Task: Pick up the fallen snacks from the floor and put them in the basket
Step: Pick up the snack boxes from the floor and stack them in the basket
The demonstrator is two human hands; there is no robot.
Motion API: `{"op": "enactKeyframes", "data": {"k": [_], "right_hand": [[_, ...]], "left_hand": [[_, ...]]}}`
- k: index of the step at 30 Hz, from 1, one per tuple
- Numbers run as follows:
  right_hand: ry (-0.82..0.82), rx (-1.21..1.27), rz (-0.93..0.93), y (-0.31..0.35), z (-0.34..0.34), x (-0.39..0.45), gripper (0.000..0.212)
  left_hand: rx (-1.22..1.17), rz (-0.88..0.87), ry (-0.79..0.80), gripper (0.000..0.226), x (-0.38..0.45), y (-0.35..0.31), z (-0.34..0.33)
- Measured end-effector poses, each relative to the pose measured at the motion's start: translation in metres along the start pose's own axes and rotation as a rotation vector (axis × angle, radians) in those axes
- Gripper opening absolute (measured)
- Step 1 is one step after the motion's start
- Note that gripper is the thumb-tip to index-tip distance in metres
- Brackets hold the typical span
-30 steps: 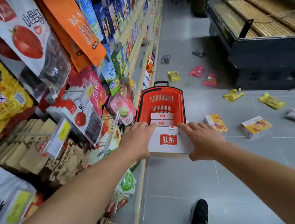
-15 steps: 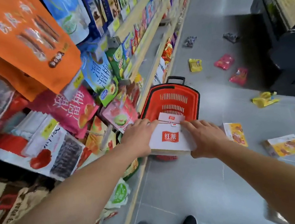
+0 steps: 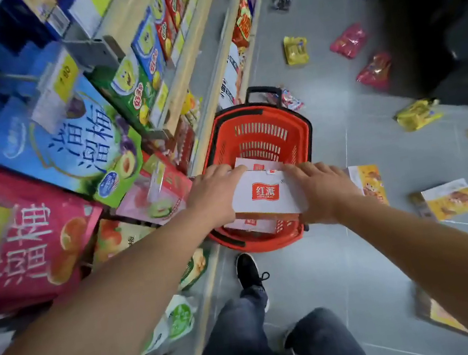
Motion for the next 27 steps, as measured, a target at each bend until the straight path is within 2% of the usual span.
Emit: {"op": "enactKeyframes", "data": {"k": [11, 21, 27], "right_hand": [[0.108, 0.148, -0.055, -0.056, -0.064, 0.089, 0.111], [0.220, 0.234, -0.016, -0.096, -0.152, 0.171, 0.110], [0.252, 0.191, -0.002, -0.139, -0.203, 0.242, 0.110]], "left_hand": [[0.021, -0.030, 0.176, 0.100, 0.100, 0.009, -0.062], [-0.020, 0.070, 0.307, 0.101, 0.165, 0.024, -0.163], [-0.034, 0.080, 0.249, 0.089, 0.238, 0.030, -0.230]]}}
Point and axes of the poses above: each hand's wrist, its own x-axis towards the middle knuckle, its own z-axis out of the back of the hand, y = z × x, the point moved 9 cm from there along x, towards the middle knuckle, and after that the axes turned 13 degrees about z, right-handed, at the moved point
